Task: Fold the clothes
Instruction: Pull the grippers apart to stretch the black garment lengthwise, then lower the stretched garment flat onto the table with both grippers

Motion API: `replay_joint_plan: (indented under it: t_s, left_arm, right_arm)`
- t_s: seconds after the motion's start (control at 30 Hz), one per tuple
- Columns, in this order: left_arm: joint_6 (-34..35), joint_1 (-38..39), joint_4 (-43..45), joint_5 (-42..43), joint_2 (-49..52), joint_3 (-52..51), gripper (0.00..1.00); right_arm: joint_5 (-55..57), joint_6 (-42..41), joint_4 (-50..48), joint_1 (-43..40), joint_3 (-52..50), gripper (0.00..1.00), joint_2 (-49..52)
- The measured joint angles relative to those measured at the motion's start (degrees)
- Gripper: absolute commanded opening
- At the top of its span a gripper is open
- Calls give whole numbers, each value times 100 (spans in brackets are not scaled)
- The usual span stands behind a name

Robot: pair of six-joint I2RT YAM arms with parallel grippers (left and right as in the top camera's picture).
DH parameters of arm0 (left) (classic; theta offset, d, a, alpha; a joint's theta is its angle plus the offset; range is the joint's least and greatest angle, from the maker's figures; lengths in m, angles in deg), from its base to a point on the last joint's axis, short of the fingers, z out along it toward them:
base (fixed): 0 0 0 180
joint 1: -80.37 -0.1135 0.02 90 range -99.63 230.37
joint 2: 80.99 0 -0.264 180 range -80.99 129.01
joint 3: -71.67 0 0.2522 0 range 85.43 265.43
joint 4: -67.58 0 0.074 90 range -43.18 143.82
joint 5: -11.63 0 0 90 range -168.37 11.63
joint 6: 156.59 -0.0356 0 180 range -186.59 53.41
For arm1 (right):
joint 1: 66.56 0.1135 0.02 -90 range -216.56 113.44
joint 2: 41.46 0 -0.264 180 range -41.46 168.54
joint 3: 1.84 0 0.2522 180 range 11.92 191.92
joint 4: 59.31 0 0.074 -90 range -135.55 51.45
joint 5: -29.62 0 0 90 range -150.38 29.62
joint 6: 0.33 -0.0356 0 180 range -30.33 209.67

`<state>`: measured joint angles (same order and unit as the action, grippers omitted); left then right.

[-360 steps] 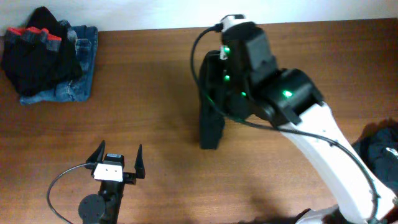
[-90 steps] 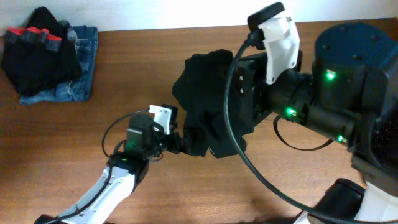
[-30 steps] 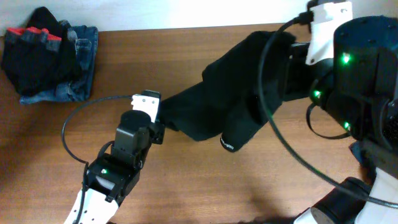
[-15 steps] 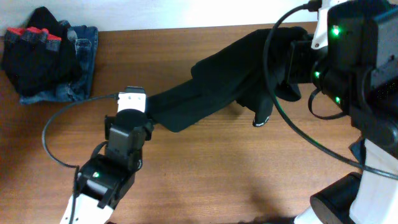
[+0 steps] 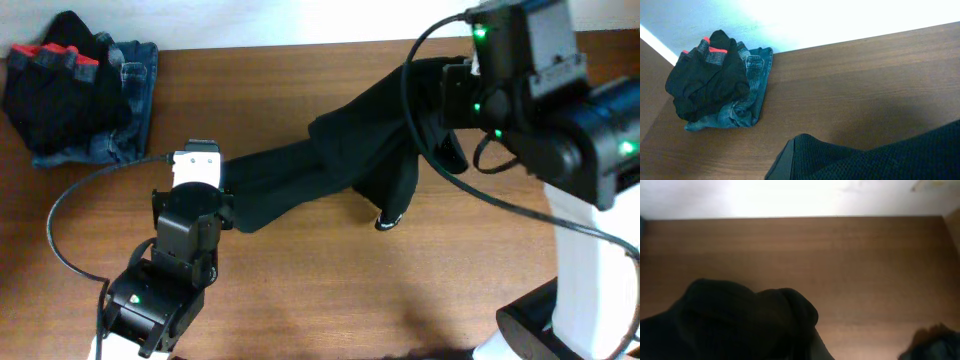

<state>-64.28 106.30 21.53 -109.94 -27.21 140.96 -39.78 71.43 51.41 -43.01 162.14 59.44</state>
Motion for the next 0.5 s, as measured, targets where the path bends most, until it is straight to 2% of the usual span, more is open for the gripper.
replay_joint_plan:
  t_s: [0.17,0.5]
  left_arm:
    - [-11,0,-461,-42,7,284,1]
    - [44,4,-1690,-28,11,1517,1]
  right_arm:
    - [179,-136,0,0,-127,4,63]
    - [160,-378,0,0,-125,4,-214]
